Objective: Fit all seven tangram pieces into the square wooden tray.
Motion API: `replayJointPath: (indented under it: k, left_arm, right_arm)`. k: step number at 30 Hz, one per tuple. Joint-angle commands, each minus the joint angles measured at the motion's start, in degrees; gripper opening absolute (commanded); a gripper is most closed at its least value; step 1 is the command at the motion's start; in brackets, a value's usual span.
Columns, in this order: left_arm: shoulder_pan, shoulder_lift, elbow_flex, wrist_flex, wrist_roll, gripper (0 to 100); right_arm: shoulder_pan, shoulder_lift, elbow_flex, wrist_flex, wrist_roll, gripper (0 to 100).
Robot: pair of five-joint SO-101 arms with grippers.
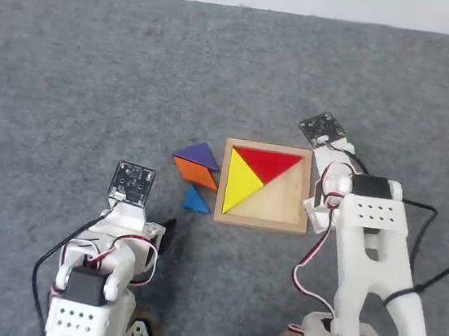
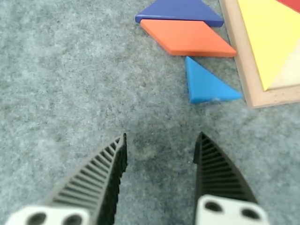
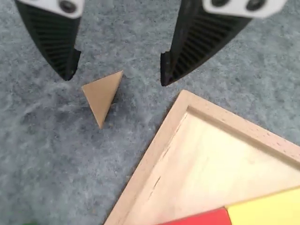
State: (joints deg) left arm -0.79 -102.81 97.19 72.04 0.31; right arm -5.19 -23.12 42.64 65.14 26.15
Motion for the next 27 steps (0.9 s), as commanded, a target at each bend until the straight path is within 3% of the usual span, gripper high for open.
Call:
replayJointPath:
  k: [1, 7, 11, 16, 23, 27]
  left_arm:
    - [-0.09, -1.23, -0.75, 0.18, 0.53, 23]
    - [-0.09, -1.23, -0.75, 0.18, 0.53, 23]
    - [0.7, -1.23, -0.75, 0.18, 0.7, 23]
    - [7.47, -1.23, -0.75, 0.18, 0.7, 23]
    - [18.73, -1.23, -0.75, 0.18, 0.7, 23]
    - [25.93, -1.23, -0.75, -0.7, 0.7, 23]
  right_arm:
    - [0.48, -1.71, -0.7, 0.48, -4.75, 28.4]
    - [-2.51, -11.21, 9.41, -1.98, -5.19, 28.4]
    - [5.14, -16.13, 15.91, -2.51, -5.19, 28.4]
    - [10.95, -19.47, 22.15, -4.09, -5.19, 28.4]
    - [11.47, -22.37, 27.96, -9.63, -5.1, 8.7]
    - [14.29, -24.75, 28.57, -9.54, -5.1, 4.6]
